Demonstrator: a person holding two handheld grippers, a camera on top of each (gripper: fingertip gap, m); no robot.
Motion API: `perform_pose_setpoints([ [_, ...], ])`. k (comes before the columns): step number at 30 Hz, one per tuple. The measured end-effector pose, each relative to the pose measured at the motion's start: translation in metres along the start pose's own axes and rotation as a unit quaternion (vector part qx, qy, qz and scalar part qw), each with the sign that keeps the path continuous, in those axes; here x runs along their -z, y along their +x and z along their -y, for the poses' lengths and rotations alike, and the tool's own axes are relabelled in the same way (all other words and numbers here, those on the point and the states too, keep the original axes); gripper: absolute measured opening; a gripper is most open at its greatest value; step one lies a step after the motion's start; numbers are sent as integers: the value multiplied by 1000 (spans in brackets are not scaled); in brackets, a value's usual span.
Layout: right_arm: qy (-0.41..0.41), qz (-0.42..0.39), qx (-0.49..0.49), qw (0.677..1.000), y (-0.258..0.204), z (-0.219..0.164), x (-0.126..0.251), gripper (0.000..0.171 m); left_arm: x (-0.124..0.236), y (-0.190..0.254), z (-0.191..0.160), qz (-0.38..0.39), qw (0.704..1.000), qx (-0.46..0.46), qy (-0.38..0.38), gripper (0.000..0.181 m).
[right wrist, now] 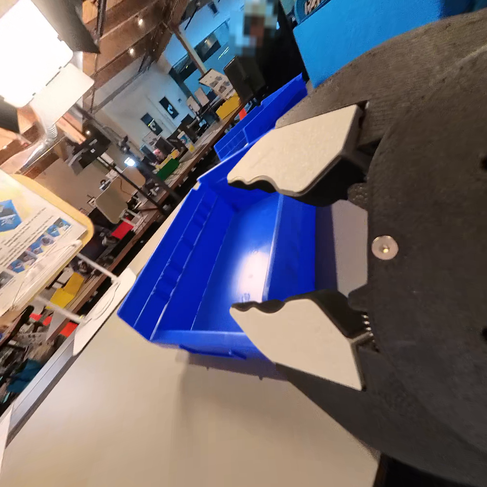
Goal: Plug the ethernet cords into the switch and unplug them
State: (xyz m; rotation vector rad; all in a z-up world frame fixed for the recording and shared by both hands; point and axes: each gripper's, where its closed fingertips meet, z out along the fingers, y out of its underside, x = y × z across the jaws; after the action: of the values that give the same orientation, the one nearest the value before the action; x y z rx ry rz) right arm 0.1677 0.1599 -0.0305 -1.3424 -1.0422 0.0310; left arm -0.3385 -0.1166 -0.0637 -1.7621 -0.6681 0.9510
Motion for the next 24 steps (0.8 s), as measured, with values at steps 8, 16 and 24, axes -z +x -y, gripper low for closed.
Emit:
perform_pose_setpoints([
  [8, -129, -147, 4, 981, 127, -86, -8, 72, 2, -58, -12, 58, 998, 34, -17, 22],
  [16, 17, 6, -100, 995, 57, -19, -23, 73, 56, 77, 72, -145, 983, 35, 103, 48],
  [24, -3, 58, -148, 987, 10, 10, -113, 83, 11, 156, 40, -162, 987, -17, 8, 55],
])
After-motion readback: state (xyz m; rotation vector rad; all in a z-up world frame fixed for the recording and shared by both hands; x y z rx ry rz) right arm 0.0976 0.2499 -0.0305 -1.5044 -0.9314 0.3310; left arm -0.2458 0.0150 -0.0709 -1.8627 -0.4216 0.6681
